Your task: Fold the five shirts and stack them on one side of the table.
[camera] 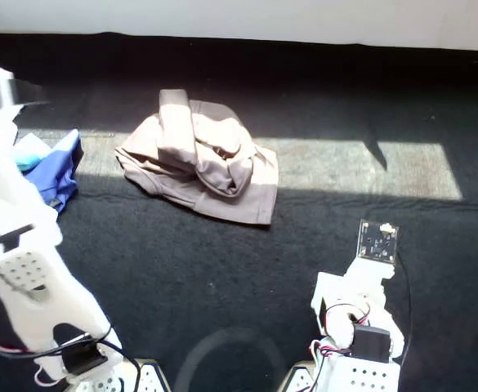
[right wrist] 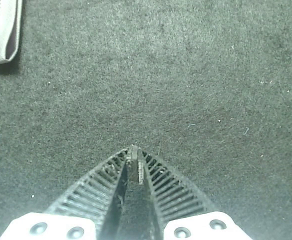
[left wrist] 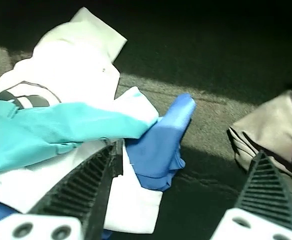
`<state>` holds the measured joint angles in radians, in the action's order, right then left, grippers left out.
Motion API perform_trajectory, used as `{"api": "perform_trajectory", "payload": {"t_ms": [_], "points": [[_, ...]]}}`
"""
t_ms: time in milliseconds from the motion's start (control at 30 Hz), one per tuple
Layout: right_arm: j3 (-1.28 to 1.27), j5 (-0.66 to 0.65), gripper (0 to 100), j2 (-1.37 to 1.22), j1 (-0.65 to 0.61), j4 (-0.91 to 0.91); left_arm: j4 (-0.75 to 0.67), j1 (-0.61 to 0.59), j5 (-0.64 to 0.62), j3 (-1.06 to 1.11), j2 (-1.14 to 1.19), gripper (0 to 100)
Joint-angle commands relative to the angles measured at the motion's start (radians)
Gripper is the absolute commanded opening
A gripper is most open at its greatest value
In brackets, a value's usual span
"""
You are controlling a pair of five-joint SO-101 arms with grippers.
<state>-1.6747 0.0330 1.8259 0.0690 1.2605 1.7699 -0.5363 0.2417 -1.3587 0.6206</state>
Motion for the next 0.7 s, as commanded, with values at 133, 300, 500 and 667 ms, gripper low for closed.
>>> {"api": "perform_trajectory", "payload": {"t_ms": [133,300,500,667], "points": [[-0.127,0.005,0.9,0.008,0.008,-0.012,0.009,0.274,-0.003,0.427,-0.305,30],[-0.127,0.005,0.9,0.008,0.008,-0.012,-0.015,0.476,0.000,0.776,-0.470,30],[-0.127,0.003,0.9,0.008,0.007,-0.012,-0.193,0.661,0.000,1.000,-0.417,30],[-0.127,0.003,0.9,0.008,0.007,-0.012,-0.425,0.742,-0.095,1.017,-0.291,30]]}}
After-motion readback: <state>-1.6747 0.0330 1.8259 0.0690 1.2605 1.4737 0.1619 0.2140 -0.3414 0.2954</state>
